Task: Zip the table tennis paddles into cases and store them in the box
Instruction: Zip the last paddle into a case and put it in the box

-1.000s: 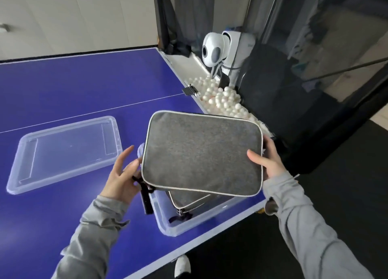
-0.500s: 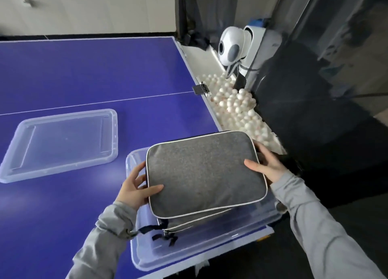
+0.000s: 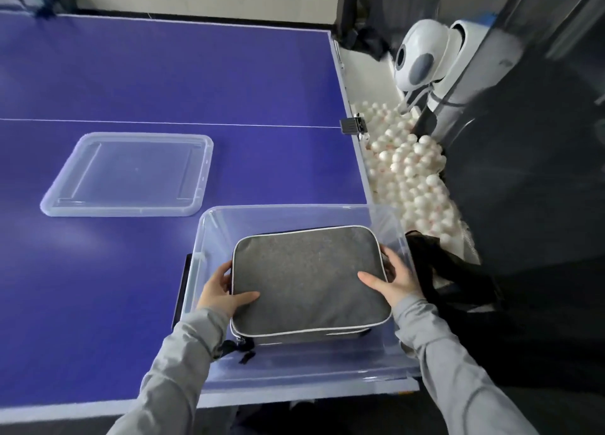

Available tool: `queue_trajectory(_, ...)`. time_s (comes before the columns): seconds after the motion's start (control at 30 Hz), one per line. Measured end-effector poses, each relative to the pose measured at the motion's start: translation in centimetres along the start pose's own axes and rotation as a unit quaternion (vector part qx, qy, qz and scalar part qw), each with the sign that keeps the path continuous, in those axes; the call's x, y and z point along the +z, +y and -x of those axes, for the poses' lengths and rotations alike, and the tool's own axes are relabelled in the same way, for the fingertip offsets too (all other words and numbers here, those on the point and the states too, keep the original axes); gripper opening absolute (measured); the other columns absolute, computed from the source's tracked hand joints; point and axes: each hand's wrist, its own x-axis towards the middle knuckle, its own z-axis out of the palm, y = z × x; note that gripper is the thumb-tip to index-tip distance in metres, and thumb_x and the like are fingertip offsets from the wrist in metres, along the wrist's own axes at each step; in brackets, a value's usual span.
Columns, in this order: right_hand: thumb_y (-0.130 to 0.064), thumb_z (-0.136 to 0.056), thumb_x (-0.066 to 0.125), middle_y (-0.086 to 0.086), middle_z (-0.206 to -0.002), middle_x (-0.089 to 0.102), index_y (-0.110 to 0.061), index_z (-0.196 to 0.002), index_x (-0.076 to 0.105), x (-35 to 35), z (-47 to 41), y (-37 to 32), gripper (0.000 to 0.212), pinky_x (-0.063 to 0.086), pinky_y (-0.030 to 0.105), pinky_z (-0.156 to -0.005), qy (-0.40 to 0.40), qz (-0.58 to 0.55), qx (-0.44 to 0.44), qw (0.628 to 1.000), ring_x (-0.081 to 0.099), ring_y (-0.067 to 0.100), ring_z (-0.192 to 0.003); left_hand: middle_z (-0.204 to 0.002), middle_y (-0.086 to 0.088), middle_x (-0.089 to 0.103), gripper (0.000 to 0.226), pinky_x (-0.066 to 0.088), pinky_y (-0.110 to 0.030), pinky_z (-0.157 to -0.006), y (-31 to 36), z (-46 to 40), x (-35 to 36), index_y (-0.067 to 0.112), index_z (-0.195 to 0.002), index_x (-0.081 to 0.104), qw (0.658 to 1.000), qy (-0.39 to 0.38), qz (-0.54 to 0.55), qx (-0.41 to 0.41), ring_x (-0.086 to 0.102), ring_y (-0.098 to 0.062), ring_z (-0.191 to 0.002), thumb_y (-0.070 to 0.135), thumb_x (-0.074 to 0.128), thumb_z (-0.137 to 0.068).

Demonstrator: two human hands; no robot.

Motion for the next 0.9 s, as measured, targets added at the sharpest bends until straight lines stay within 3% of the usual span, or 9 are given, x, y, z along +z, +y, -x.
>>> queue_trajectory(0.1,-0.002,-0.072,0.075,0.001,-0.118,0.057,-0.018,-0.128,0.048,0.5,-0.2,0.2,0.064,0.044,0.018,-0.087,0.007,0.020,-0.004,1.000,0.057,0.014,-0.102,-0.115,-0.020,0.061,0.078,0.048,-0.039,-0.086,-0.4,-0.3,0.0,0.008,-0.132,0.044,1.000,0.015,-0.006,0.000,0.058,-0.024,-0.093,-0.021,0.070,-0.065)
queue_trajectory(0.23,-0.006,-0.072,0.077,0.003,-0.125,0.056,-0.019,-0.130,0.047,0.5,0.1,0.7,0.066,0.042,0.038,-0.102,0.010,0.023,0.012,1.000,0.055,0.021,-0.114,-0.117,-0.020,0.061,0.077,0.047,-0.040,-0.088,-0.6,-0.6,-0.1,0.008,-0.131,0.045,1.000,0.024,-0.016,0.001,0.058,-0.024,-0.094,-0.021,0.070,-0.065)
queue_trajectory(0.5,-0.003,-0.070,0.078,0.004,-0.131,0.053,-0.019,-0.133,0.043,0.8,1.3,1.2,0.074,0.039,0.038,-0.106,0.003,0.020,-0.003,1.000,0.051,0.019,-0.120,-0.116,-0.011,0.059,0.082,0.043,-0.032,-0.087,-1.1,-0.1,-0.1,0.010,-0.136,0.041,0.999,0.026,-0.040,0.007,0.055,-0.020,-0.098,-0.019,0.072,-0.065)
queue_trajectory(0.67,-0.004,-0.071,0.077,0.004,-0.128,0.056,-0.017,-0.135,0.043,1.0,1.6,1.1,0.074,0.041,0.036,-0.104,-0.003,0.039,-0.016,0.999,0.053,0.020,-0.117,-0.126,-0.013,0.056,0.085,0.043,-0.037,-0.097,-1.2,-0.3,-0.2,0.009,-0.137,0.041,0.999,0.026,-0.046,0.001,0.053,-0.021,-0.105,-0.020,0.073,-0.063)
queue_trajectory(0.8,-0.005,-0.072,0.077,0.004,-0.126,0.057,-0.015,-0.135,0.042,1.1,1.7,0.8,0.073,0.040,0.029,-0.098,-0.012,0.050,-0.022,0.998,0.054,0.019,-0.114,-0.132,-0.012,0.051,0.091,0.041,-0.037,-0.099,-1.2,-0.1,-0.1,0.012,-0.140,0.036,0.998,0.012,-0.068,-0.006,0.050,-0.021,-0.109,-0.017,0.075,-0.063)
queue_trajectory(0.9,-0.007,-0.072,0.077,0.004,-0.128,0.055,-0.015,-0.135,0.042,0.9,1.7,1.0,0.073,0.040,0.031,-0.100,-0.011,0.061,-0.021,0.998,0.053,0.019,-0.115,-0.136,-0.011,0.048,0.092,0.041,-0.038,-0.100,-1.4,-0.1,0.0,0.014,-0.142,0.034,0.997,0.014,-0.075,-0.011,0.049,-0.025,-0.114,-0.015,0.076,-0.064)
